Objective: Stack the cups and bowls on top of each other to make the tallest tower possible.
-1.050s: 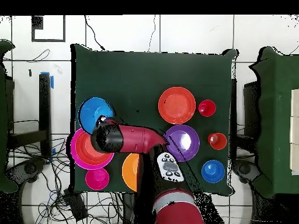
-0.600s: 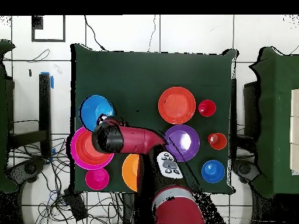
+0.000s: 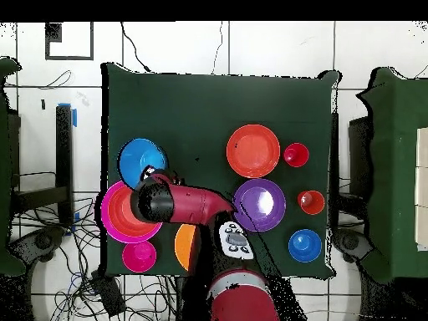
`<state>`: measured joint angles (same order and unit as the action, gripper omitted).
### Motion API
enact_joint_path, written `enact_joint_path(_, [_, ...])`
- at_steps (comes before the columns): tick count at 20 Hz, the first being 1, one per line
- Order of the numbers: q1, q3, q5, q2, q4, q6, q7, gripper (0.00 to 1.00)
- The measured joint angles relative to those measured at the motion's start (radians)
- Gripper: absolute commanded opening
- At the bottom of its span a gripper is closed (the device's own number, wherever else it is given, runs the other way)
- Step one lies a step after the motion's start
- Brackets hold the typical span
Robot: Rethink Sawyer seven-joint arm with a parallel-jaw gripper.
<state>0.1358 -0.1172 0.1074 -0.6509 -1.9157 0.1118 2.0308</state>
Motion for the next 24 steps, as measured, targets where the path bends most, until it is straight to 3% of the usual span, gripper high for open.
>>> enact_joint_path(9, [-0.045, 0.065, 0.041, -0.139, -0.028, 0.087, 0.0, 0.0])
enact_joint_path(19, [-0.039, 0.099, 0.065, -0.309, -0.099, 0.169, 0.0, 0.0])
enact_joint_path(24, [-0.025, 0.099, 0.072, -0.359, -0.13, 0.174, 0.0, 0.0])
